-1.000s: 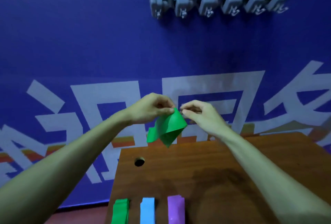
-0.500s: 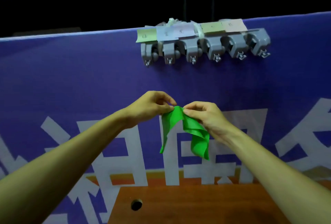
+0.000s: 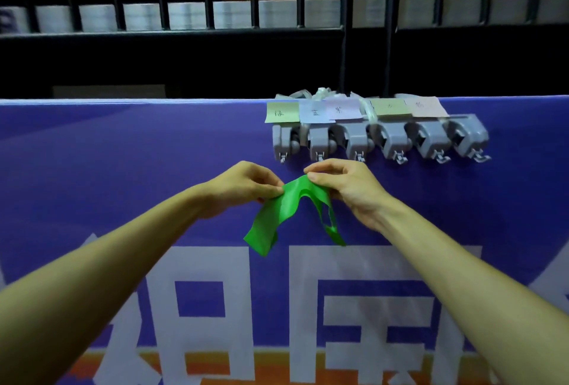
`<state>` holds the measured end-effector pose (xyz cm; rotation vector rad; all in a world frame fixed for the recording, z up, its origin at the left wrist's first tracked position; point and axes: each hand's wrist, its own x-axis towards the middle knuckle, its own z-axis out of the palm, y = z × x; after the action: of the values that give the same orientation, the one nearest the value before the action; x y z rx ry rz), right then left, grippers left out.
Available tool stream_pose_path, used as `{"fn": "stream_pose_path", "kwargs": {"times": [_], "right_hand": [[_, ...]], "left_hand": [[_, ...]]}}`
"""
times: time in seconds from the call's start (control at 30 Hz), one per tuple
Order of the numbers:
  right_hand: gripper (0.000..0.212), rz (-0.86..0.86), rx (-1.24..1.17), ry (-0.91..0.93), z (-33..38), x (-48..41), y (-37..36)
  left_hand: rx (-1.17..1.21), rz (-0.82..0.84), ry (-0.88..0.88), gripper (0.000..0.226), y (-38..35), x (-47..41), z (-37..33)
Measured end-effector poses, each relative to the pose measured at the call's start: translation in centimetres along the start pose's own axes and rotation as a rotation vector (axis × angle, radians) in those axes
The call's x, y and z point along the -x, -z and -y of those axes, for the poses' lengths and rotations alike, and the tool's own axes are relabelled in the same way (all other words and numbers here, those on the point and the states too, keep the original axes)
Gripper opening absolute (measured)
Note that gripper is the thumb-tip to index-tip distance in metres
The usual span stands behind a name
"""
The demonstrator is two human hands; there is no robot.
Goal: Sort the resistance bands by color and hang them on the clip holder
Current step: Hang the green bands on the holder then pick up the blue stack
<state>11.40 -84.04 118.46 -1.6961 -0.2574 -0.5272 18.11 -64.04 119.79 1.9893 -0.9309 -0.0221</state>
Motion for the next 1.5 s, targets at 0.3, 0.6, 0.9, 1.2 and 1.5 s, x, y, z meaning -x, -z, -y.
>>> {"fn": "stream_pose_path", "kwargs": {"times": [0.3, 0.6, 0.9, 1.2, 1.5], "right_hand": [[0.012, 0.039, 0.005, -0.069, 0.2, -2.1, -2.3], [0.015, -0.058, 0.019, -0.004, 0.0, -4.6, -2.7], [0.008, -0.339, 0.581, 0.105, -1.1, -8.6, -3.2], [0.016, -0.293, 1.103, 0.072, -2.0, -8.9, -4.2], [0.015, -0.284, 0.881, 0.030, -3.9, -8.3, -5.0]], "left_hand": [[0.361, -0.097, -0.043, 0.012, 1.9, -1.6, 0.4], [0.391, -0.146, -0.012, 0.017, 2.8, -4.8, 1.4], [0.403, -0.325, 0.081, 0.004, 2.7, -8.3, 2.4], [0.396, -0.292, 0.133, 0.002, 1.0, -9.0, 4.3], [0.505, -0.300, 0.249, 0.007, -0.1, -8.5, 4.2]]}}
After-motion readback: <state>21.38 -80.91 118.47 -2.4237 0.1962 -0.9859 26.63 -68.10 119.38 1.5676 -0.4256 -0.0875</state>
